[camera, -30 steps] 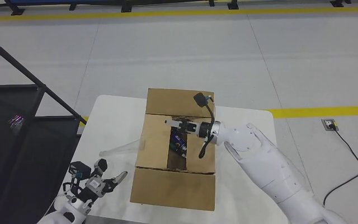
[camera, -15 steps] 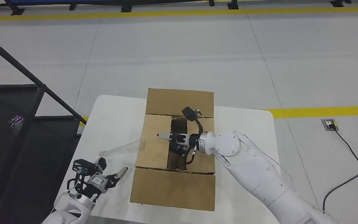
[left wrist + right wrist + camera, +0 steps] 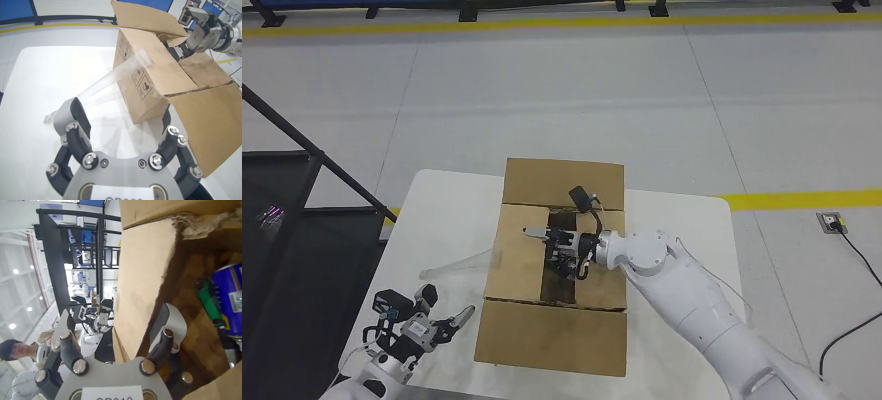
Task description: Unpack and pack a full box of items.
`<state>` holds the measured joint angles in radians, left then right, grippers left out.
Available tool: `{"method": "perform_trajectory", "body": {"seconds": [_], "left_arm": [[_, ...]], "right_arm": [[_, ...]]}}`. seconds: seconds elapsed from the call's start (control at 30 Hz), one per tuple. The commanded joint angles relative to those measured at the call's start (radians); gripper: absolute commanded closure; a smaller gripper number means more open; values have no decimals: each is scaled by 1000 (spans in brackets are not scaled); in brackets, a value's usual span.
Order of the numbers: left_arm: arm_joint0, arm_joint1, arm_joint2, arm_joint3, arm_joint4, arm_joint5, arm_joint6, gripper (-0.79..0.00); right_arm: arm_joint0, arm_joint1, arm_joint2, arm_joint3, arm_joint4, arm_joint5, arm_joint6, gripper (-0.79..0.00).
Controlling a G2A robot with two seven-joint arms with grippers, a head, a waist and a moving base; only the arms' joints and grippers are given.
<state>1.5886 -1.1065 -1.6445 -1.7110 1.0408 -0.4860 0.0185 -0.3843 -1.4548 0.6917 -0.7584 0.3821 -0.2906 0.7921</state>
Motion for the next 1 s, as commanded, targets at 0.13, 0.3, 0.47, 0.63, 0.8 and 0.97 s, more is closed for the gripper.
{"method": "perform_trajectory", "body": {"seconds": [0.13,0.3,0.47,0.63,0.8,0.97], "left_arm": [[4,-2,27,-43,41,9,-3,-785],[-21,-5,67,-76,73,46,-22,-785],[-55,-13,127,-108,137,120,-36,-785],[-95,-21,178,-111,136,172,-53,-785],[-116,-30,183,-109,72,241,-38,-785],[-92,-30,123,-121,6,251,-12,-785]], "right_arm": [[22,-15,24,19,59,-63,66,-785],[29,-24,33,-13,63,-67,77,-785],[30,-35,34,-65,53,-61,66,-785],[32,-46,31,-105,40,-51,57,-785],[33,-58,20,-132,19,-49,67,-785],[26,-60,26,-154,-9,-64,91,-785]]}}
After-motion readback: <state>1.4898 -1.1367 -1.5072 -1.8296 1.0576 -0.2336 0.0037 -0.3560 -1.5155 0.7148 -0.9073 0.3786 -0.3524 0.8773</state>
